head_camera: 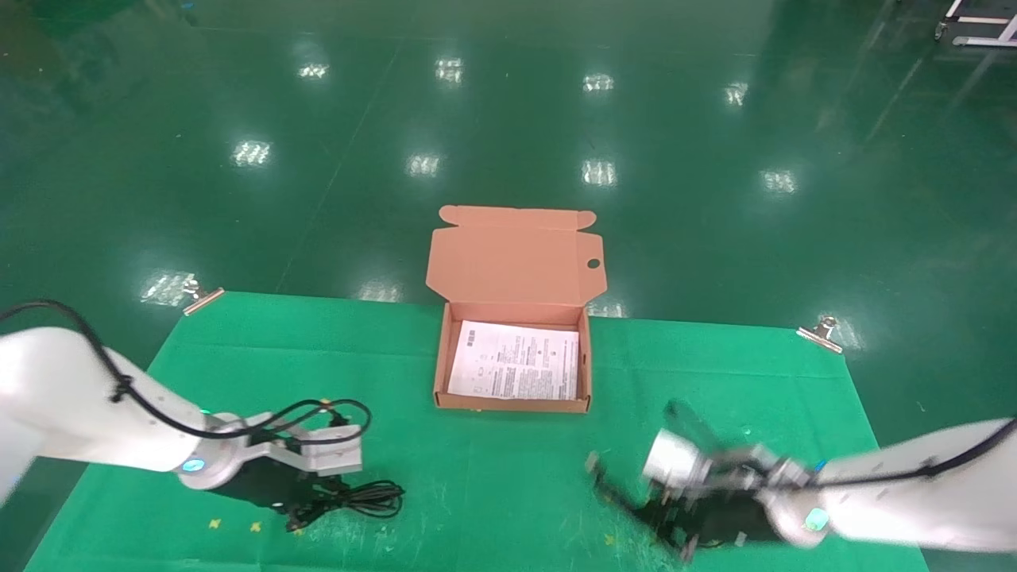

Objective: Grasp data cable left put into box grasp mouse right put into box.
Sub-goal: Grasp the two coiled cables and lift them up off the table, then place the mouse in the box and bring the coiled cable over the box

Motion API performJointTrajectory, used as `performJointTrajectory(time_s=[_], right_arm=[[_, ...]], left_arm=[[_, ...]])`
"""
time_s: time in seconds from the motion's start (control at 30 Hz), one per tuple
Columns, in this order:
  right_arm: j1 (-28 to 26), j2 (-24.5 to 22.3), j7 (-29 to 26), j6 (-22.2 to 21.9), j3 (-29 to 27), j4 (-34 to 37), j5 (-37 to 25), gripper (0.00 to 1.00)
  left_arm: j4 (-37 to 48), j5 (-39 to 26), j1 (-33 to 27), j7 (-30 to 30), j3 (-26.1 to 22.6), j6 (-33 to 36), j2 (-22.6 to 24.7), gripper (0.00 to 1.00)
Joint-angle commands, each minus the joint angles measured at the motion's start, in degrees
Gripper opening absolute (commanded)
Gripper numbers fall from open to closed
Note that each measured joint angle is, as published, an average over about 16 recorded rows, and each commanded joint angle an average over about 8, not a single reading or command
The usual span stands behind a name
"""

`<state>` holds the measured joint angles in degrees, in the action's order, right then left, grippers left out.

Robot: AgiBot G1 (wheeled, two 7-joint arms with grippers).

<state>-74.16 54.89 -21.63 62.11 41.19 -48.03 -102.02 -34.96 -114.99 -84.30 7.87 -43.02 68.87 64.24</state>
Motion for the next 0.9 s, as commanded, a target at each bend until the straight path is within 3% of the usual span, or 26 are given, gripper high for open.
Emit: performJointTrajectory(time_s=[0.03,0.27,0.43,0.67,0.9], right_arm=[[-0.4,-1.2,-0.8,-0.3,-1.0,-0.9,0.9,0.0],[-2.5,-8.9,-7.0,-2.5,-5.0,-9.4,1.8,0.0],[-6.0,-10.7,-10.2,-4.6,-7.4,-14.4,1.8,0.0],[-12.9,-5.6,-10.0,-7.3,-9.2,-15.1,2.9,0.0],[-20.4,3.8,-3.1,-9.7,-9.7,-6.9,5.2,0.0]], left_arm=[[-0.4,0.5,-0.2,-0.4,0.3,0.4,-0.6,0.0],[-7.7,-0.7,-3.5,0.5,1.4,-1.2,-4.0,0.0],[-14.7,-2.3,-6.3,1.9,2.6,-4.7,-5.0,0.0],[-20.3,-4.3,-9.9,3.2,4.0,-9.9,-3.5,0.0],[-20.8,-6.9,-13.2,3.1,4.3,-14.7,-0.3,0.0]])
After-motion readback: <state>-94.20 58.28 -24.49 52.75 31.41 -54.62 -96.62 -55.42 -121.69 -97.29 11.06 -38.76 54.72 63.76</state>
